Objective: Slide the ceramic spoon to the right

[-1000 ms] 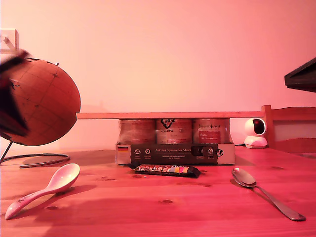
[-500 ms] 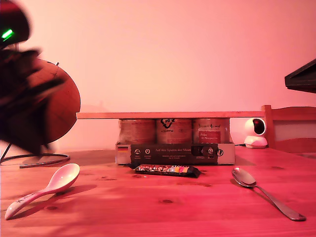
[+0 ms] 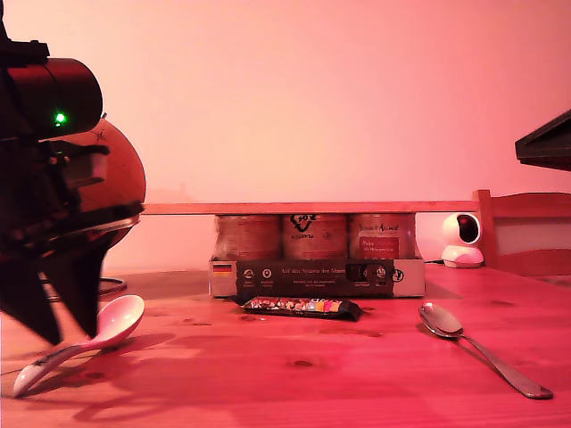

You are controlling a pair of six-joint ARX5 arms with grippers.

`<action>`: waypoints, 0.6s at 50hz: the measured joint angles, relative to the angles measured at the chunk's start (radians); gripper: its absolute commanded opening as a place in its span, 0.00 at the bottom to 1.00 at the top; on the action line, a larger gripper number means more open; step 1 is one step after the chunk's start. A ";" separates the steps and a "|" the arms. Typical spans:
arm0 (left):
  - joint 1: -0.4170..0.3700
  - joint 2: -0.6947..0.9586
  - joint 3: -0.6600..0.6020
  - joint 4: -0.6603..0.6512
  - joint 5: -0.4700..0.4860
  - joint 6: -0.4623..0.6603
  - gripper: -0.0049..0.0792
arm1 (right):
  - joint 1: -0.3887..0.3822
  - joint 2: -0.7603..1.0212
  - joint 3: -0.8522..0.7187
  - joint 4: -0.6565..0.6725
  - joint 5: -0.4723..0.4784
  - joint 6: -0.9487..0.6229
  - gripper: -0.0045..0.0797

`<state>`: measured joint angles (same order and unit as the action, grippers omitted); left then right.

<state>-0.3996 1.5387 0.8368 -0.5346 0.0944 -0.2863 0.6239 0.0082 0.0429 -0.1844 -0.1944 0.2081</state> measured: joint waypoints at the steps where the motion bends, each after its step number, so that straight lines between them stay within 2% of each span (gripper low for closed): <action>1: 0.000 0.000 0.003 0.000 -0.001 0.000 0.40 | 0.000 0.000 0.000 0.000 0.000 0.000 0.04; 18: -0.018 0.012 0.021 0.000 -0.008 0.000 0.39 | 0.000 0.000 0.000 0.000 0.021 0.000 0.04; 30: -0.026 0.053 0.021 -0.001 -0.051 0.000 0.35 | 0.000 0.000 0.000 0.000 0.021 0.000 0.04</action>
<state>-0.4255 1.5921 0.8581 -0.5358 0.0437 -0.2863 0.6239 0.0082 0.0429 -0.1844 -0.1734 0.2081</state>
